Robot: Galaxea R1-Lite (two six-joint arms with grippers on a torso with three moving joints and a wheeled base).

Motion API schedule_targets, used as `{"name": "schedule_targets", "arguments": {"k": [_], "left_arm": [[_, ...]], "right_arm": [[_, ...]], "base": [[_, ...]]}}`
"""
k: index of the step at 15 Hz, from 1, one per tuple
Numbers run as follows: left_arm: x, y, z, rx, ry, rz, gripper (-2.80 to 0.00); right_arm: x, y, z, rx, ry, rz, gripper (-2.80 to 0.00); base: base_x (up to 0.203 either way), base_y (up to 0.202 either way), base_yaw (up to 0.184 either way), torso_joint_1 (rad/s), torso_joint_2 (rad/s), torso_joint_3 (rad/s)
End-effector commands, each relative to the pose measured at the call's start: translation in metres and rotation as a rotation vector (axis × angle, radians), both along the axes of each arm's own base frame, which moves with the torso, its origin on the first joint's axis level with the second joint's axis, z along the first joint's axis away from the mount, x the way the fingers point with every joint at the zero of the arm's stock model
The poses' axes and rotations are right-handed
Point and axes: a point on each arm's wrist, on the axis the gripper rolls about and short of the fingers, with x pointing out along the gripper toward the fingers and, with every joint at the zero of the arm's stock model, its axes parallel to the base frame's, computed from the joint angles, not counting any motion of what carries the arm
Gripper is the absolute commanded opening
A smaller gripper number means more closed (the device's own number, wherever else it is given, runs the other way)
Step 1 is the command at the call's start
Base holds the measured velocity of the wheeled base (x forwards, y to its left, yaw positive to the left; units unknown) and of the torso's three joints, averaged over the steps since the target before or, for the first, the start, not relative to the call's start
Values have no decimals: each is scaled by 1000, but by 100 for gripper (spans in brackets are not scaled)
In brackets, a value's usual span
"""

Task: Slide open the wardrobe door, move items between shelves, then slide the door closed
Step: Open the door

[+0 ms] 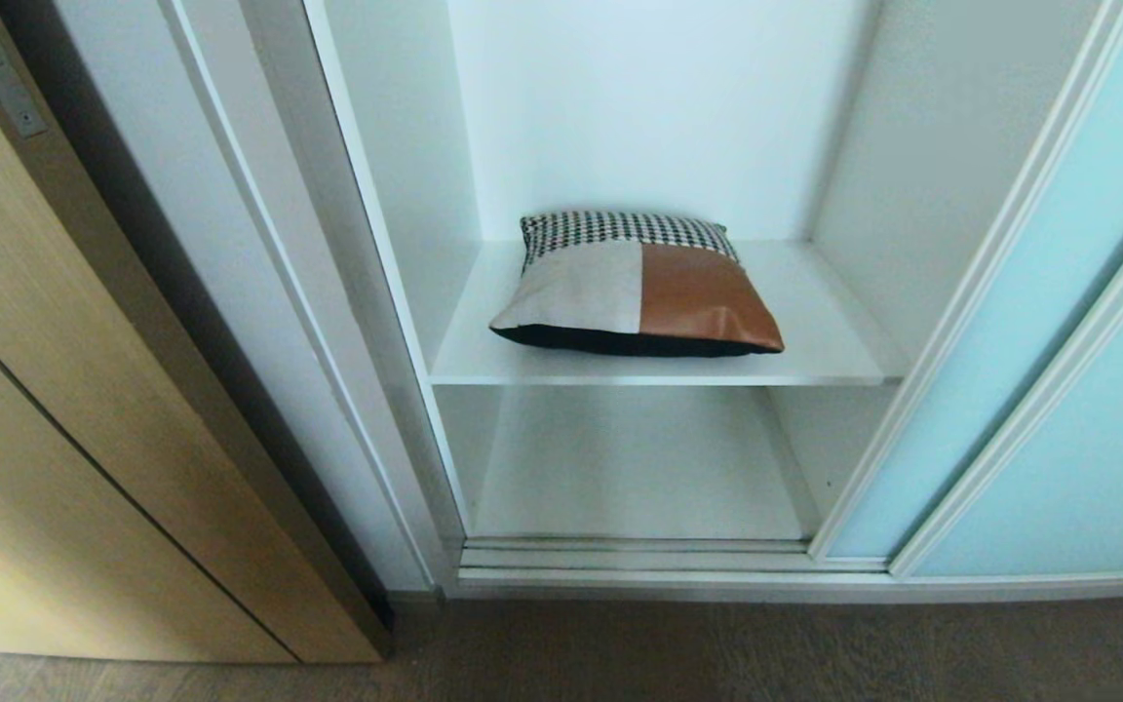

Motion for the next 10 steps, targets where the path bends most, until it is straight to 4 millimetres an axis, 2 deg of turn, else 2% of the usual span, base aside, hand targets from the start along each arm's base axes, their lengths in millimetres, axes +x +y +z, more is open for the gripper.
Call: {"name": "schedule_targets", "arguments": {"k": [1, 7, 10], "left_arm": [[0, 0, 0, -1, 3, 0, -280], [0, 0, 0, 0, 3, 0, -280], [0, 0, 0, -1, 3, 0, -280]], "right_arm": [[-15, -4, -16, 6, -41, -42, -280], [-32, -9, -26, 51, -98, -237, -280], [-33, -8, -31, -18, -39, -198, -280]], "base": [[0, 0, 0, 0, 0, 0], [0, 0, 0, 0, 0, 0], [0, 0, 0, 0, 0, 0]]}}
